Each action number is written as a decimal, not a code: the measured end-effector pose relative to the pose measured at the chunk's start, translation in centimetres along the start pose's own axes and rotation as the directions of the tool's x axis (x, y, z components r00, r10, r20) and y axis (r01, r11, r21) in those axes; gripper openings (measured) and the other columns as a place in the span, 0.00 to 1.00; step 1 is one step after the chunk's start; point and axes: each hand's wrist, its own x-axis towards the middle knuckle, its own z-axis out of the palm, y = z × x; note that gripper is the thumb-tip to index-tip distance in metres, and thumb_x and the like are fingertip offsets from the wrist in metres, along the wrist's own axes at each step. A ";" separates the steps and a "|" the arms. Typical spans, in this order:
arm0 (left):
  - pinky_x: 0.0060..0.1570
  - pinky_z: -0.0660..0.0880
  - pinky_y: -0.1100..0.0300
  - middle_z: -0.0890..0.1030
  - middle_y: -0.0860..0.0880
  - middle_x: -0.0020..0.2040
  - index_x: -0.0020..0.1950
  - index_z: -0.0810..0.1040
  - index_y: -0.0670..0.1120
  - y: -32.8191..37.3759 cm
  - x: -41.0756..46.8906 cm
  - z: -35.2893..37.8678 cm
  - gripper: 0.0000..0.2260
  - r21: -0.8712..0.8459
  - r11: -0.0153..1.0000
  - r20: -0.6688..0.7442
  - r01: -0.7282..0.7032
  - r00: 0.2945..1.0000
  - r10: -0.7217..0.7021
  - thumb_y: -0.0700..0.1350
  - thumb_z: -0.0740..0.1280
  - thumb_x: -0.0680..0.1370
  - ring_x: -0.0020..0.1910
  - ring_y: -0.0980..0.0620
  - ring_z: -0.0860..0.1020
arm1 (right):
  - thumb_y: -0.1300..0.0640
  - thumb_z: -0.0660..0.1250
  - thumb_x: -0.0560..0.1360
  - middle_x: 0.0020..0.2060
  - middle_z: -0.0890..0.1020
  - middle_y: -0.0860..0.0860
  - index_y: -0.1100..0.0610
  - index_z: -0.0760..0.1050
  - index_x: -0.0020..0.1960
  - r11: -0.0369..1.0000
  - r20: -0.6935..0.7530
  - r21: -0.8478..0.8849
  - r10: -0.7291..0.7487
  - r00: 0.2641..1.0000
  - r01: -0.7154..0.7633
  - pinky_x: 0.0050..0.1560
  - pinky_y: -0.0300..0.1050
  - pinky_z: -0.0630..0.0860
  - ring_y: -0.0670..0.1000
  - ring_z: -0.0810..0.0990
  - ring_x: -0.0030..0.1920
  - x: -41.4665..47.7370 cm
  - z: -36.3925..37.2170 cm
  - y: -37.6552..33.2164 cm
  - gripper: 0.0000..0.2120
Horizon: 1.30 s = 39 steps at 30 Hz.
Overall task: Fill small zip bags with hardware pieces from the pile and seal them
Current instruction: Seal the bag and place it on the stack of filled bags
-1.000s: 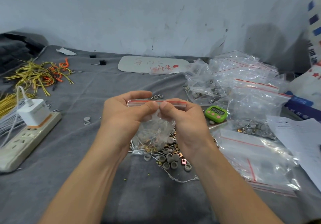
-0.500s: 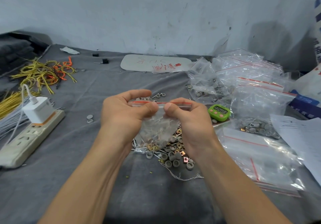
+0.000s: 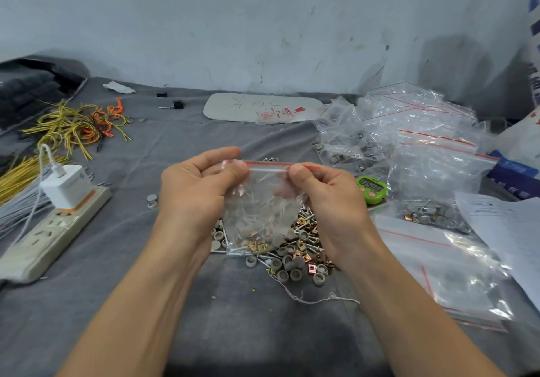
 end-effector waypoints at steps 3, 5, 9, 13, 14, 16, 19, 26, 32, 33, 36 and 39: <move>0.33 0.78 0.67 0.85 0.49 0.33 0.49 0.83 0.43 0.3 0.2 -0.6 0.07 -0.048 0.999 -0.002 0.018 1.000 -0.018 0.32 0.71 0.76 0.31 0.57 0.82 | 0.57 0.68 0.81 0.35 0.87 0.57 0.55 0.87 0.36 0.996 -0.040 0.073 0.058 0.998 -0.055 0.43 0.40 0.78 0.49 0.85 0.37 0.2 -1.0 -0.5 0.16; 0.32 0.78 0.67 0.85 0.48 0.33 0.48 0.84 0.44 0.2 0.3 -0.7 0.09 -0.038 0.999 -0.009 0.006 1.000 -0.007 0.31 0.72 0.75 0.30 0.56 0.82 | 0.59 0.68 0.81 0.32 0.86 0.56 0.54 0.87 0.34 0.998 -0.069 0.058 0.043 0.997 -0.039 0.40 0.37 0.77 0.48 0.83 0.34 0.2 -1.2 -0.4 0.18; 0.36 0.80 0.66 0.86 0.47 0.35 0.50 0.83 0.44 -0.1 0.3 -0.4 0.07 -0.053 0.999 -0.003 -0.010 1.000 0.010 0.33 0.72 0.76 0.33 0.56 0.83 | 0.59 0.68 0.81 0.29 0.83 0.53 0.54 0.85 0.31 0.999 -0.142 0.003 -0.040 0.989 0.041 0.37 0.35 0.76 0.47 0.82 0.31 0.3 -1.1 -0.3 0.20; 0.33 0.79 0.64 0.85 0.45 0.34 0.48 0.85 0.45 -0.3 -0.1 0.0 0.08 -0.041 0.998 -0.009 -0.047 0.999 0.047 0.33 0.74 0.73 0.30 0.54 0.81 | 0.55 0.74 0.76 0.31 0.84 0.52 0.50 0.86 0.37 0.994 -0.048 -0.078 -0.080 0.996 0.077 0.52 0.47 0.78 0.48 0.82 0.35 0.1 -0.9 -0.3 0.09; 0.33 0.78 0.64 0.85 0.45 0.34 0.49 0.85 0.45 -0.4 -0.2 0.2 0.09 -0.037 0.998 -0.002 -0.058 0.998 0.058 0.33 0.75 0.72 0.29 0.54 0.81 | 0.58 0.76 0.75 0.31 0.84 0.52 0.50 0.86 0.37 0.992 -0.020 -0.099 -0.085 0.996 0.082 0.52 0.49 0.78 0.48 0.82 0.35 0.1 -0.7 -0.3 0.08; 0.33 0.78 0.64 0.85 0.46 0.34 0.51 0.85 0.45 -0.5 -0.5 0.6 0.13 -0.024 0.998 0.033 -0.060 0.998 0.061 0.32 0.76 0.71 0.31 0.55 0.80 | 0.63 0.75 0.74 0.29 0.82 0.52 0.51 0.85 0.35 0.991 -0.015 -0.101 -0.090 0.996 0.088 0.46 0.45 0.78 0.48 0.79 0.33 0.3 -0.6 -0.2 0.11; 0.35 0.78 0.64 0.86 0.45 0.36 0.51 0.85 0.47 -0.5 -0.7 1.2 0.15 0.036 0.998 0.120 -0.044 0.992 0.040 0.33 0.78 0.68 0.33 0.54 0.81 | 0.65 0.74 0.75 0.27 0.80 0.51 0.53 0.83 0.34 0.990 0.048 -0.083 -0.113 0.992 0.117 0.40 0.37 0.76 0.47 0.77 0.30 0.4 -0.7 -0.5 0.13; 0.34 0.77 0.64 0.85 0.43 0.35 0.50 0.85 0.47 0.1 -1.0 2.3 0.17 0.023 0.996 0.114 -0.080 0.990 0.077 0.30 0.78 0.67 0.30 0.52 0.80 | 0.64 0.74 0.76 0.33 0.84 0.51 0.54 0.85 0.37 0.997 0.128 -0.016 -0.075 0.989 0.078 0.44 0.41 0.78 0.48 0.81 0.34 -0.2 -0.9 -1.1 0.10; 0.36 0.79 0.60 0.85 0.47 0.33 0.49 0.85 0.47 0.5 -1.3 2.9 0.11 0.000 0.998 0.059 -0.059 0.996 0.059 0.34 0.77 0.71 0.31 0.52 0.80 | 0.68 0.72 0.75 0.30 0.81 0.52 0.57 0.83 0.36 0.986 0.034 0.162 0.032 0.999 -0.037 0.45 0.46 0.78 0.49 0.80 0.31 -0.3 -1.2 -1.7 0.11; 0.37 0.79 0.59 0.84 0.46 0.33 0.48 0.85 0.46 0.6 -1.3 3.0 0.09 -0.016 0.999 0.055 -0.050 0.997 0.051 0.34 0.77 0.72 0.31 0.51 0.80 | 0.68 0.72 0.75 0.29 0.81 0.52 0.56 0.83 0.33 0.988 0.015 0.152 0.028 0.999 -0.030 0.44 0.46 0.77 0.49 0.79 0.31 -0.3 -1.3 -1.8 0.14; 0.31 0.78 0.62 0.83 0.46 0.30 0.47 0.84 0.43 0.9 -1.4 3.4 0.07 -0.108 0.993 0.045 -0.045 0.998 0.050 0.32 0.74 0.73 0.27 0.53 0.80 | 0.66 0.72 0.76 0.33 0.83 0.51 0.56 0.85 0.34 0.989 0.051 0.147 0.030 0.998 -0.037 0.46 0.47 0.80 0.51 0.82 0.35 -0.5 -2.1 -2.3 0.13; 0.33 0.80 0.63 0.84 0.46 0.32 0.45 0.83 0.42 0.9 -1.3 4.1 0.04 -0.204 0.979 0.068 0.008 0.998 0.006 0.34 0.72 0.75 0.29 0.54 0.82 | 0.60 0.72 0.78 0.41 0.88 0.52 0.57 0.86 0.50 0.987 0.216 -0.154 0.070 0.974 -0.037 0.47 0.44 0.82 0.50 0.85 0.41 -1.1 -3.2 -2.2 0.04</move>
